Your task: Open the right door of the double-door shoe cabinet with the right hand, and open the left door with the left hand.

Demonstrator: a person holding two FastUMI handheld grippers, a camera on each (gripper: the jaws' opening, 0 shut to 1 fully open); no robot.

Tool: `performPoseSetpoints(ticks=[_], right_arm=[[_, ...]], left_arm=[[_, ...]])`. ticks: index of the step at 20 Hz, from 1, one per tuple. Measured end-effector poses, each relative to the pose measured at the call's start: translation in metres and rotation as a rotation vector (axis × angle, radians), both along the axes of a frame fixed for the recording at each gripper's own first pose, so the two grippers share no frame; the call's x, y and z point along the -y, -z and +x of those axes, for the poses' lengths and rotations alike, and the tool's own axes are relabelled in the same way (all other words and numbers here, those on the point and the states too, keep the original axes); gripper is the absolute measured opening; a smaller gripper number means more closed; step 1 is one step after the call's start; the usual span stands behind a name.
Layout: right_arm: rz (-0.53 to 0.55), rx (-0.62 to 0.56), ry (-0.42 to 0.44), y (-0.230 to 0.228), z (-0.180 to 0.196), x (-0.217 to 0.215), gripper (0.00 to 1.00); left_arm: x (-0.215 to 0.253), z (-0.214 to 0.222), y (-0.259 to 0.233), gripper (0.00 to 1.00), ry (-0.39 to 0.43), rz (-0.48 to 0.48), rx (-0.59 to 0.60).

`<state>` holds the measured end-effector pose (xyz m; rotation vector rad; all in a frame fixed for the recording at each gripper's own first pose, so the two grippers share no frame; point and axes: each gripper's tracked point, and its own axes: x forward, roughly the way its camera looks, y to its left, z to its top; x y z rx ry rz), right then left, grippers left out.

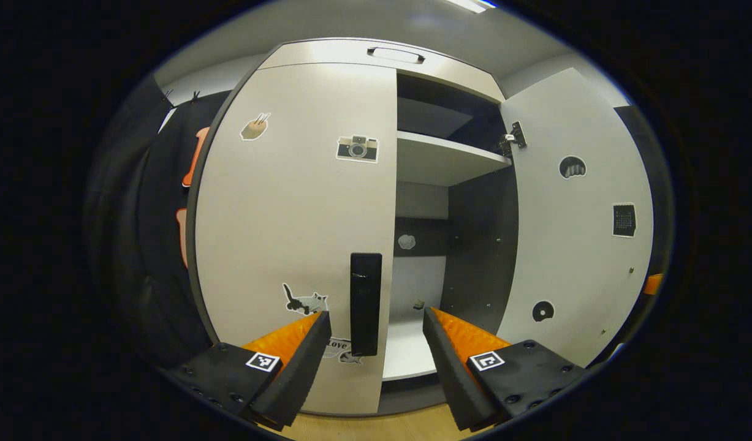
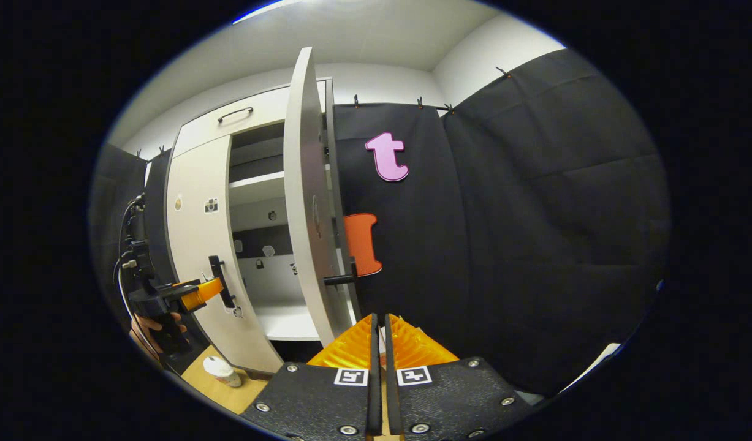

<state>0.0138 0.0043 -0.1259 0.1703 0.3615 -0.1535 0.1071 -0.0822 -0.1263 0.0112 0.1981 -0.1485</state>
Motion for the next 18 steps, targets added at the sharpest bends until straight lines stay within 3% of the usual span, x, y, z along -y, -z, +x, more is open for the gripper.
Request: performPoseSetpoints(ticks=[2,6,10,12,13,14,15,16,18], right_arm=[[-0.01,-0.004,0.02,0.001,-0.001,0.01,0.0],[-0.029,0.016,0.048,-0.003,-0.005,0.019,0.08],[-0.013,0.006,0.038,0.0,-0.007,0.016,0.27],[-0.034,0.01,0.035,0.0,-0.009,0.017,0.46],[-0.049,0.01,0.037,0.0,-0.01,0.017,0.47],[-0.058,0.011,0.031,0.0,-0.013,0.017,0.62],[-0.064,0.011,0.027,0.0,-0.013,0.016,0.63],[-0.064,0.011,0.024,0.0,-0.015,0.016,0.72],[-0.049,0.011,0.018,0.0,-0.016,0.017,0.71]], left_arm=[[-0.003,0.007,0.011,0.96,-0.016,0.021,-0.01],[-0.013,0.022,0.029,0.96,-0.057,0.014,-0.053],[-0.018,0.036,0.042,0.96,-0.082,0.061,-0.072],[-0.025,0.042,0.049,0.96,-0.112,0.065,-0.084],[-0.028,0.044,0.053,0.96,-0.122,0.068,-0.094],[-0.029,0.046,0.057,0.96,-0.13,0.073,-0.103],[-0.032,0.046,0.06,0.96,-0.139,0.08,-0.111],[-0.034,0.049,0.06,0.96,-0.152,0.081,-0.108],[-0.034,0.05,0.059,0.96,-0.164,0.072,-0.104]])
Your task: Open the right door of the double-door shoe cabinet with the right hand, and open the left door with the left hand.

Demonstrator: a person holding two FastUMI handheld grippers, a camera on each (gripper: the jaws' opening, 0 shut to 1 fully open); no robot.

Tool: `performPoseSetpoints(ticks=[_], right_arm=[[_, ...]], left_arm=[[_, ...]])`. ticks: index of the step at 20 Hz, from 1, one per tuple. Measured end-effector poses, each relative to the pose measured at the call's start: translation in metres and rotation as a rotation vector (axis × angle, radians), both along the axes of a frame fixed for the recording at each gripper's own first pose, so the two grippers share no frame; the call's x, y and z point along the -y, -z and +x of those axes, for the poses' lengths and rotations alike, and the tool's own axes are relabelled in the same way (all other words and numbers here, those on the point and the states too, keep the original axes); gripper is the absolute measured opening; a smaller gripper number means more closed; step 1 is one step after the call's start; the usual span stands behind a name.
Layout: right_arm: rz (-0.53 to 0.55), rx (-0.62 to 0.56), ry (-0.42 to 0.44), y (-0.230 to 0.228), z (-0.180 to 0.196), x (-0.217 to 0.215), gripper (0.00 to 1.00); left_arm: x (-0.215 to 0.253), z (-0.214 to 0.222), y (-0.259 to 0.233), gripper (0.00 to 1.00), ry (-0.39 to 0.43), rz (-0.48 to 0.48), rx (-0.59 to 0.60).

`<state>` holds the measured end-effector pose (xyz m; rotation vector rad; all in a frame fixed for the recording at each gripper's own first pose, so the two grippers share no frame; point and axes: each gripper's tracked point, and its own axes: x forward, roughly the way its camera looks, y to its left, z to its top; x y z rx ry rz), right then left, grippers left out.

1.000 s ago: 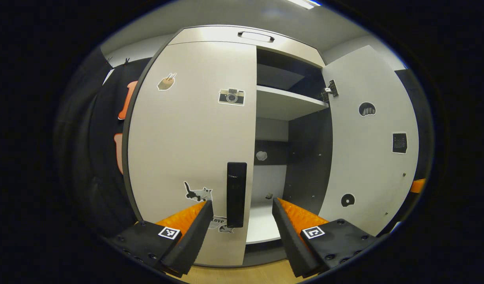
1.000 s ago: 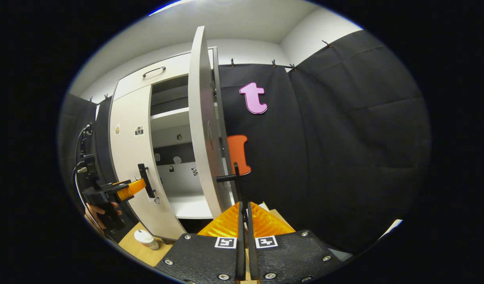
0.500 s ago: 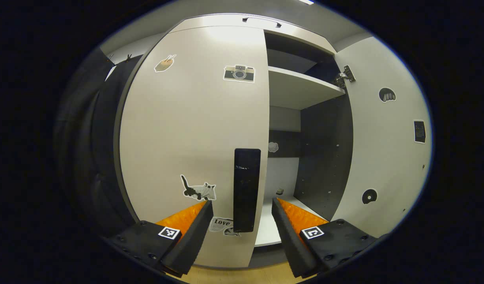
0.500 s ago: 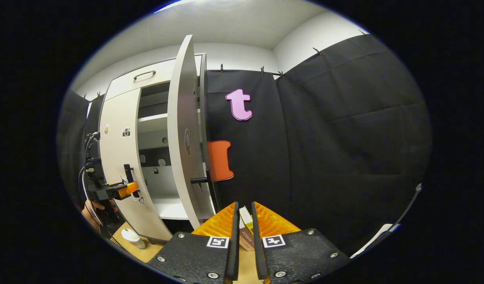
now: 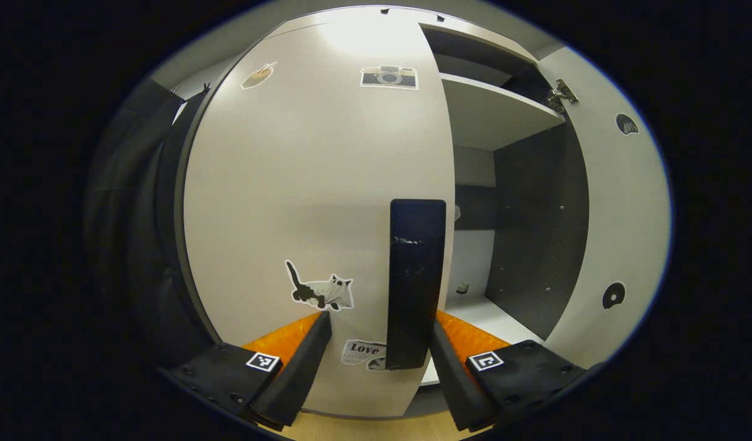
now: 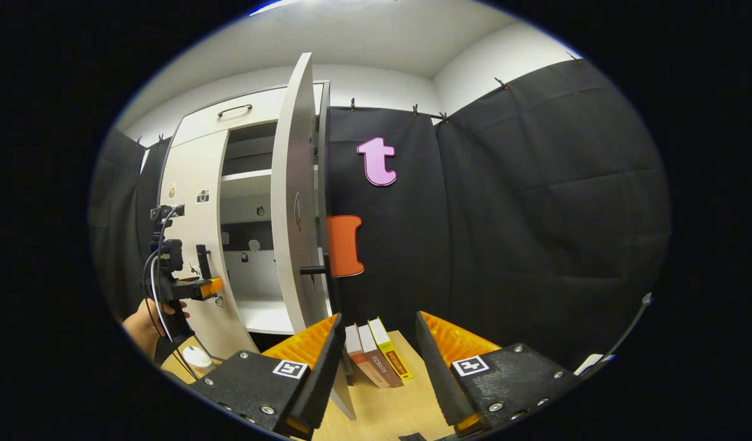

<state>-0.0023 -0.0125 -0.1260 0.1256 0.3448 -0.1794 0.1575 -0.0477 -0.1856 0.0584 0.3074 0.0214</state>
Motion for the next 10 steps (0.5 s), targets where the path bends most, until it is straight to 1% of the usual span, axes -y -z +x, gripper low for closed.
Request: performPoseSetpoints(ticks=[3,7,8,9,10], right_arm=[[0.02,0.007,-0.012,-0.002,0.0,0.001,0.74],[0.03,0.001,-0.035,-0.001,0.0,-0.003,0.73],[0.038,-0.004,-0.045,0.0,-0.001,-0.006,0.73],[0.041,-0.005,-0.057,0.0,-0.001,-0.009,0.73],[0.038,0.002,-0.065,-0.003,-0.001,-0.011,0.73]], left_arm=[[0.001,0.0,-0.001,0.95,-0.002,0.006,0.029],[0.006,-0.001,0.001,0.86,-0.001,-0.022,0.025],[0.009,0.0,0.001,0.77,0.007,-0.021,0.026],[0.014,0.001,0.001,0.75,0.016,-0.02,0.031],[0.02,0.0,0.001,0.63,0.028,-0.018,0.031]])
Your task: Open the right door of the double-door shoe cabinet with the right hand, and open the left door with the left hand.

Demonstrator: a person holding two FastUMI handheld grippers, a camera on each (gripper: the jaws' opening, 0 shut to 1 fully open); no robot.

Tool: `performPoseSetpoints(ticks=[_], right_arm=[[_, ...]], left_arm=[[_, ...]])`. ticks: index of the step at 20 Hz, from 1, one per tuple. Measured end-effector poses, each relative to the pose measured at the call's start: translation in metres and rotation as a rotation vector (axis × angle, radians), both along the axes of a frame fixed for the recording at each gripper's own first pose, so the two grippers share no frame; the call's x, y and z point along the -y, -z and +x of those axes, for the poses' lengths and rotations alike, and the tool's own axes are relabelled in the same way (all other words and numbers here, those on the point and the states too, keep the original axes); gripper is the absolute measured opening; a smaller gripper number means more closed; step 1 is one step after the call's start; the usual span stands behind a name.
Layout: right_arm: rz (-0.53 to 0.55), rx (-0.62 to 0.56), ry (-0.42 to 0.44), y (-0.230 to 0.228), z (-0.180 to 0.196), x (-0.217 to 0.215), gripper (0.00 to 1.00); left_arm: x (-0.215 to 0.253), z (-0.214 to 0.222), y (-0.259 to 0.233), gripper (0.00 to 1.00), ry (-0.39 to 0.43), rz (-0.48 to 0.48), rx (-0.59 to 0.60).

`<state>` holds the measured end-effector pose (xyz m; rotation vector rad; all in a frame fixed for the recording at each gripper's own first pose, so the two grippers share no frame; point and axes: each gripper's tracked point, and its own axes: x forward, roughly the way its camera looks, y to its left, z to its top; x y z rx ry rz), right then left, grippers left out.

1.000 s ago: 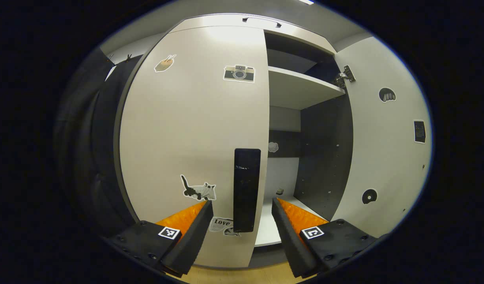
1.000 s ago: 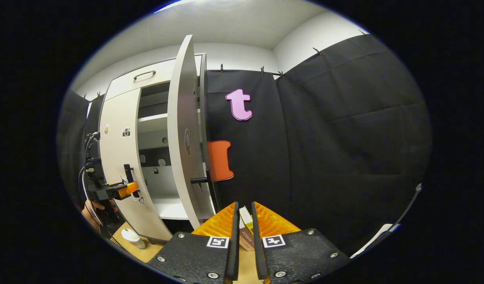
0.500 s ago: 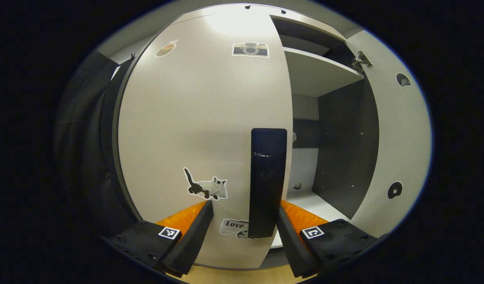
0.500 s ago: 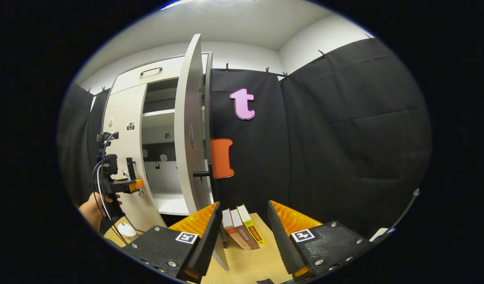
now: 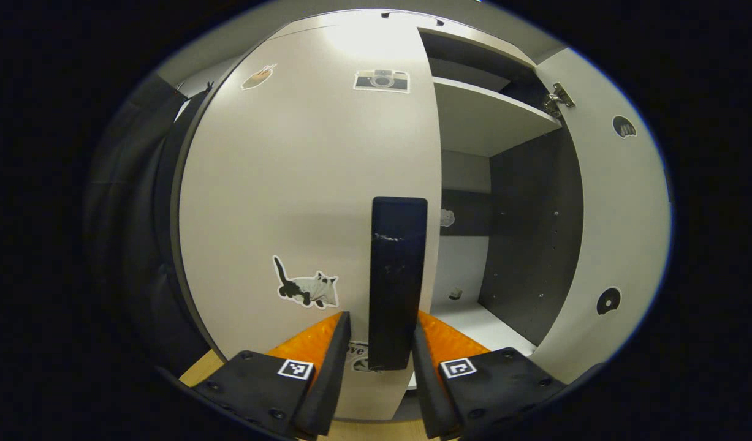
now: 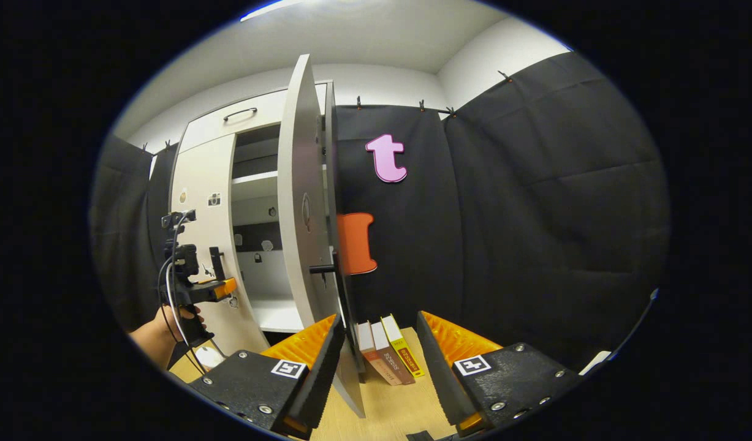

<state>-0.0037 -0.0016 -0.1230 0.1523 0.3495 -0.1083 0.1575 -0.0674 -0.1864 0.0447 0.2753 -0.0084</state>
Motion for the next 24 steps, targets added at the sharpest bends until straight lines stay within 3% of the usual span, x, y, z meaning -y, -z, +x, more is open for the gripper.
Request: performPoseSetpoints(ticks=[2,3,11,12,13,20,21,22,24], right_arm=[[-0.002,0.003,-0.01,0.0,0.0,-0.001,0.78],[-0.001,0.0,-0.014,0.001,-0.001,-0.002,0.73],[-0.003,0.002,-0.098,0.002,0.001,-0.022,0.73],[-0.006,0.007,-0.113,0.001,0.002,-0.026,0.78],[-0.007,0.011,-0.127,0.0,0.003,-0.03,0.73],[0.019,0.017,-0.201,0.0,0.001,-0.047,0.73],[0.019,0.015,-0.22,0.002,0.002,-0.052,0.79],[0.016,0.015,-0.238,0.003,0.002,-0.057,0.73],[0.021,0.014,-0.278,0.003,0.002,-0.07,0.75]], left_arm=[[0.001,0.0,0.0,0.4,-0.007,0.021,-0.002],[0.001,0.0,0.0,0.4,-0.006,0.016,-0.002],[0.001,-0.005,0.0,0.24,0.014,-0.009,-0.024],[0.0,-0.007,0.001,0.24,0.011,-0.01,-0.027],[-0.001,-0.009,0.0,0.24,0.006,-0.01,-0.029],[-0.01,-0.043,-0.01,0.24,-0.034,-0.008,-0.04],[-0.013,-0.047,-0.012,0.24,-0.042,-0.001,-0.033],[-0.014,-0.05,-0.013,0.24,-0.05,0.005,-0.03],[-0.017,-0.056,-0.014,0.24,-0.056,-0.003,-0.038]])
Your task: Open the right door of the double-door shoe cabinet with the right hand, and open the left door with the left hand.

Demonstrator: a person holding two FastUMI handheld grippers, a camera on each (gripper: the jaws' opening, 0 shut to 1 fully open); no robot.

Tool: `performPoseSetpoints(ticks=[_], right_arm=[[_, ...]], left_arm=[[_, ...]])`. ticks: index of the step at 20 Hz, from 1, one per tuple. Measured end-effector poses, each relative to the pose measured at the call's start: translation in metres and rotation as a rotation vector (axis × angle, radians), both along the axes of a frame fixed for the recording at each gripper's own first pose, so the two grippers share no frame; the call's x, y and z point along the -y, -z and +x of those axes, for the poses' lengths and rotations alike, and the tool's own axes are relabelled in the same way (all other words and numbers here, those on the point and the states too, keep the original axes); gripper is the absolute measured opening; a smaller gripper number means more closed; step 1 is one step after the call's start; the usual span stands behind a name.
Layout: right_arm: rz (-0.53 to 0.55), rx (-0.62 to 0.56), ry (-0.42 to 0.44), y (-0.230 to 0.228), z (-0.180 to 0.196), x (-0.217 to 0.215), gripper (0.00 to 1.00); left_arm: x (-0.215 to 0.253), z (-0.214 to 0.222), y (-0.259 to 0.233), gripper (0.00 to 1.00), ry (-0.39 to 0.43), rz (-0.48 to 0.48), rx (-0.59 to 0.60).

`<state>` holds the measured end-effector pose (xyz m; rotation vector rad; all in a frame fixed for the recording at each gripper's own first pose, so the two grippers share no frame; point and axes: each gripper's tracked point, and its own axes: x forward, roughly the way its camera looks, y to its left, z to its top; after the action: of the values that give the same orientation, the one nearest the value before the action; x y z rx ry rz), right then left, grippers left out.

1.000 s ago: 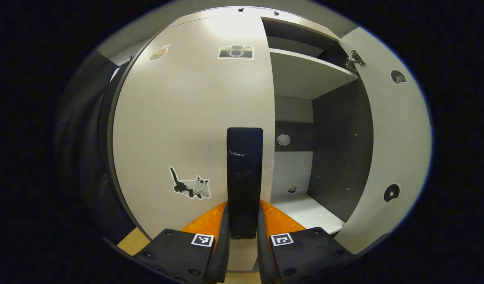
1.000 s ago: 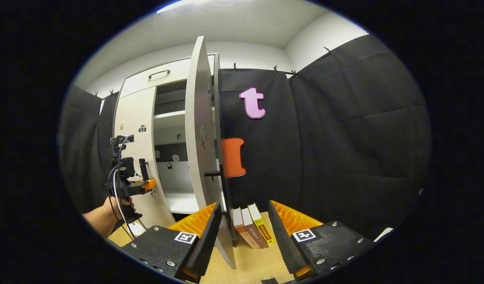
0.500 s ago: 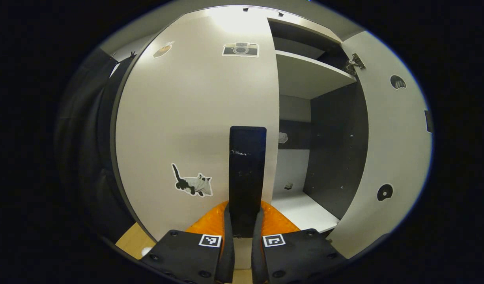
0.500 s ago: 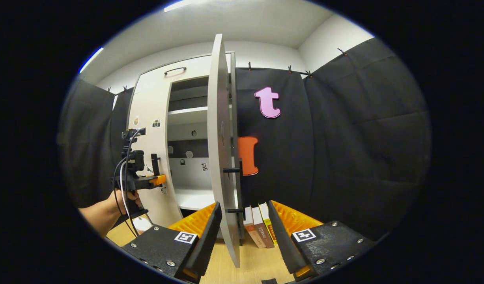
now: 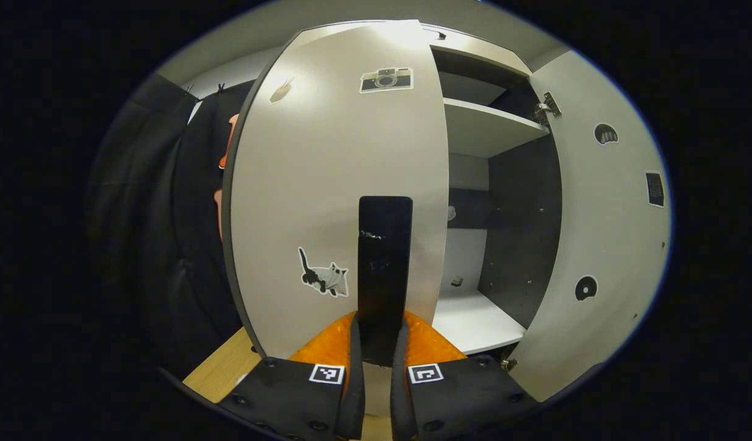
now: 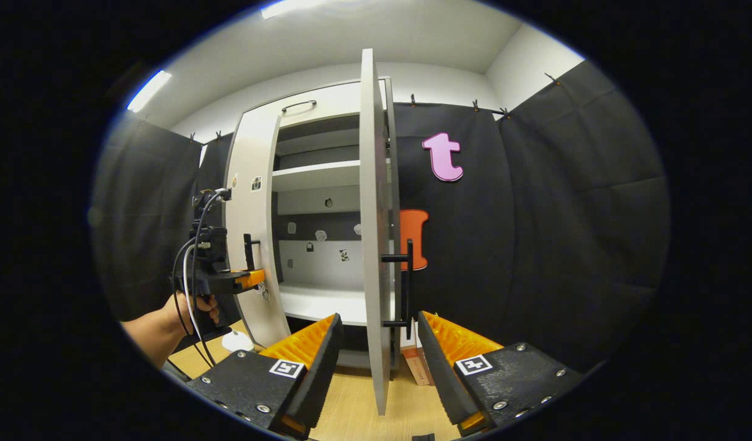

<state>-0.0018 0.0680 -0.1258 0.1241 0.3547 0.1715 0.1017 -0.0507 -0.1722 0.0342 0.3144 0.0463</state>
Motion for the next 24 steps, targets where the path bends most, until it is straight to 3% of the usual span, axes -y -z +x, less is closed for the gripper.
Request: performPoseSetpoints(ticks=[14,15,16,24], right_arm=[[0.064,0.007,-0.147,0.005,0.021,-0.053,0.77],[0.066,0.01,-0.161,0.005,0.022,-0.057,0.77],[0.067,0.011,-0.171,0.005,0.024,-0.061,0.77],[0.084,-0.005,-0.234,0.012,0.032,-0.089,0.77]], left_arm=[[-0.029,-0.044,-0.014,0.24,-0.085,-0.067,-0.011],[-0.032,-0.045,-0.015,0.24,-0.088,-0.062,-0.005],[-0.038,-0.05,-0.016,0.17,-0.1,-0.056,-0.002],[-0.064,-0.061,-0.024,0.16,-0.152,0.029,0.009]])
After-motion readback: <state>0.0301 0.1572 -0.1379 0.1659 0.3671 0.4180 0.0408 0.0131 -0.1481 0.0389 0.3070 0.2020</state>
